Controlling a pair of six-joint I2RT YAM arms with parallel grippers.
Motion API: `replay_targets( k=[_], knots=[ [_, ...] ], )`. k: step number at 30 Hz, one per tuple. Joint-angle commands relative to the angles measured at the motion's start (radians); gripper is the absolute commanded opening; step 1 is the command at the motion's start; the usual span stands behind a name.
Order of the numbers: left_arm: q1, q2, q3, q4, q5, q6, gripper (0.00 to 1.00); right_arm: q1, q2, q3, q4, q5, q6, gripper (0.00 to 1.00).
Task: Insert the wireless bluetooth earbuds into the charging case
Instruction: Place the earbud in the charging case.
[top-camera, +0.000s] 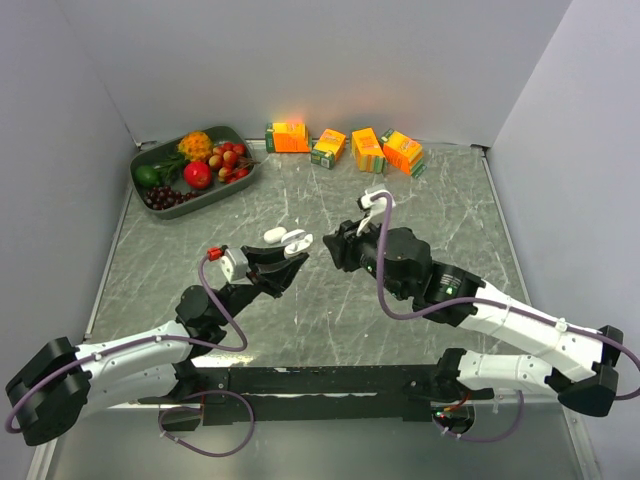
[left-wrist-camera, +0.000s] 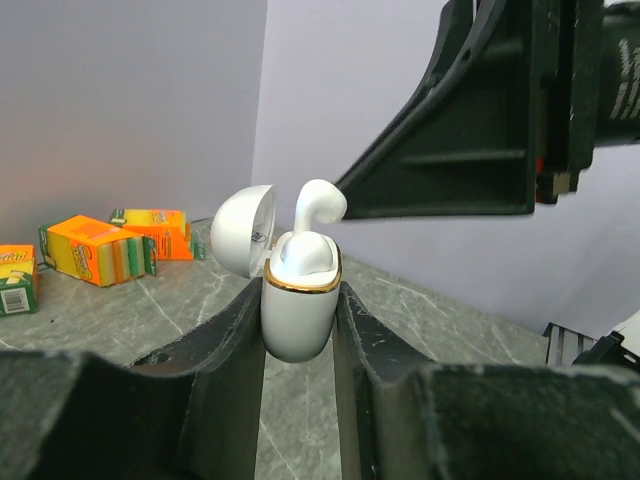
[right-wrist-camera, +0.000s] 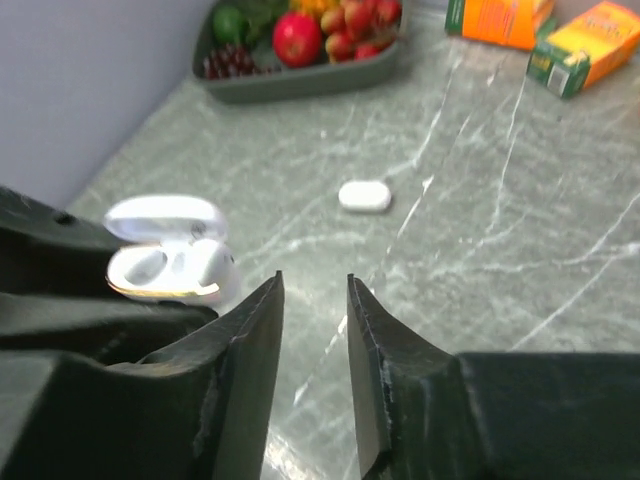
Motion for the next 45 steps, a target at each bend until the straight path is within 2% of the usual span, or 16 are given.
replay_targets(
  k=[1, 14, 45],
  knots=[
    [0.002, -0.016, 0.030, 0.045, -0.005, -0.018, 0.01, -0.001, 0.009, 0.056, -0.050, -0.054, -0.001, 0.44],
    [0.002, -0.014, 0.023, 0.043, -0.003, -0.019, 0.01, -0.001, -0.008, 0.056, -0.019, -0.026, -0.009, 0.50],
    [0.002, -0.002, 0.030, 0.048, 0.009, -0.030, 0.01, 0.025, 0.057, 0.125, 0.010, -0.098, -0.037, 0.53]
  ],
)
